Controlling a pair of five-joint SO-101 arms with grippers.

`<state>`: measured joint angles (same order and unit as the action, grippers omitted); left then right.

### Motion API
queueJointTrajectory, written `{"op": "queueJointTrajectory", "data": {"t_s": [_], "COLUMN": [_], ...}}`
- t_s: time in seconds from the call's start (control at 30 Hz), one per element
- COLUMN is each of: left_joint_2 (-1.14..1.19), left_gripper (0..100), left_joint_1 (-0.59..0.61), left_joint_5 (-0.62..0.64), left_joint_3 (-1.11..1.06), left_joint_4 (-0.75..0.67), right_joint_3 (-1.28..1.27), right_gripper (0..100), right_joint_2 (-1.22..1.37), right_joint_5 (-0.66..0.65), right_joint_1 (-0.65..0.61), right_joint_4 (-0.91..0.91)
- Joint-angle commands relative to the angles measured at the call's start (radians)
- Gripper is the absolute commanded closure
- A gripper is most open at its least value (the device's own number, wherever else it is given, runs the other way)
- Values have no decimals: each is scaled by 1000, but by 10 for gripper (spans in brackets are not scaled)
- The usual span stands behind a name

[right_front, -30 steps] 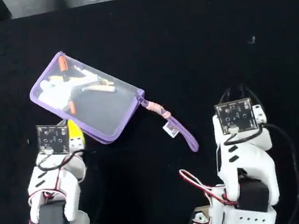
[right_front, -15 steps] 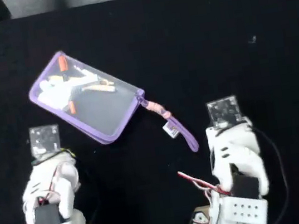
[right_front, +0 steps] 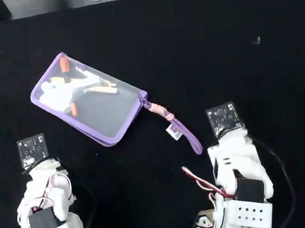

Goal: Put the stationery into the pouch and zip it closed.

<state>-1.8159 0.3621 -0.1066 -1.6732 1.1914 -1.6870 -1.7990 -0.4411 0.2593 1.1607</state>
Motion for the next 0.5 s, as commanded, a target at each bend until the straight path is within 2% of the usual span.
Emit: {"op": "queueJointTrajectory", "data": {"t_s": [0.0,0.07,0.2,0.47], "left_joint_2": [-8,-6,-6,-6], "left_gripper": [970,970,970,969], "left_joint_1": [7,7,21,56], "left_joint_5": [5,6,6,6], "left_joint_3": [-25,-25,-25,-25], "left_joint_4": [40,43,37,40], "right_joint_3": [4,4,4,4], "right_gripper": [934,988,986,987], "right_joint_2": [-87,-85,-88,-85], "right_joint_5": [11,41,110,176], "right_joint_1": [57,95,169,169], "right_joint_4": [23,25,63,106]}}
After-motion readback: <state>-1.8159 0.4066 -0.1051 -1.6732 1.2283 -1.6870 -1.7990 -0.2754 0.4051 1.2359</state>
